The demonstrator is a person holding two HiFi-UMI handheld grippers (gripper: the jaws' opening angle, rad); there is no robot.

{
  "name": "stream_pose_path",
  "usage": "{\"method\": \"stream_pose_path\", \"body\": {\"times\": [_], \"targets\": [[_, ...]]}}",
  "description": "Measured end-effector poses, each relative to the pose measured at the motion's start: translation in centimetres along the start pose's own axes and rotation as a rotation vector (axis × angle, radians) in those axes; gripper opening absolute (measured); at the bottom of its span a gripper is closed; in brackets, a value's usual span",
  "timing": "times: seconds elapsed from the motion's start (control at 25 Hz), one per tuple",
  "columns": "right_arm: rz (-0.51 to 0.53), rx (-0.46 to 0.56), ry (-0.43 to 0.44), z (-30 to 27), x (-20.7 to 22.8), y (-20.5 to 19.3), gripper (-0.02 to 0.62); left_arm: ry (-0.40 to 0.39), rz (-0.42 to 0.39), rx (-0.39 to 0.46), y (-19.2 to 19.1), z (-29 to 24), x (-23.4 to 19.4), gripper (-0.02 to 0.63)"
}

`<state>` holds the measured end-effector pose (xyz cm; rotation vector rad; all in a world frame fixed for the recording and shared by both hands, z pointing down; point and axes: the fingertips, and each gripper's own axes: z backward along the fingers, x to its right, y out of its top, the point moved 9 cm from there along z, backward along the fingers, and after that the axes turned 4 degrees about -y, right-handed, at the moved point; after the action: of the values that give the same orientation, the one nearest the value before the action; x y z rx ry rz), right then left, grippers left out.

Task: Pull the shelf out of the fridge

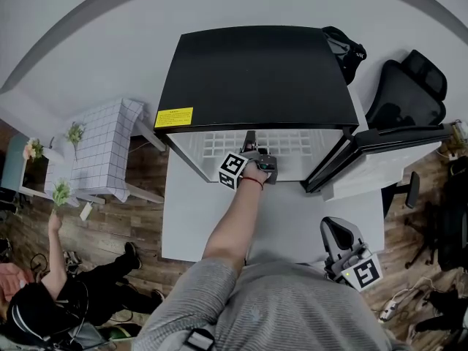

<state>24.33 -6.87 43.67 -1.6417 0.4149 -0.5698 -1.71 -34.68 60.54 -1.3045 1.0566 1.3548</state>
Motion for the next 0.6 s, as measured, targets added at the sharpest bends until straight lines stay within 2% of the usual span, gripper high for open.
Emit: {"method": "stream_pose_path", "body": {"times": [0.6], "targets": [[0.007,0.012,-0.020,1.6,-0.3,0.0,0.013,0.002,0.028,-0.021,0.0,0.2,0.1,0.035]]}}
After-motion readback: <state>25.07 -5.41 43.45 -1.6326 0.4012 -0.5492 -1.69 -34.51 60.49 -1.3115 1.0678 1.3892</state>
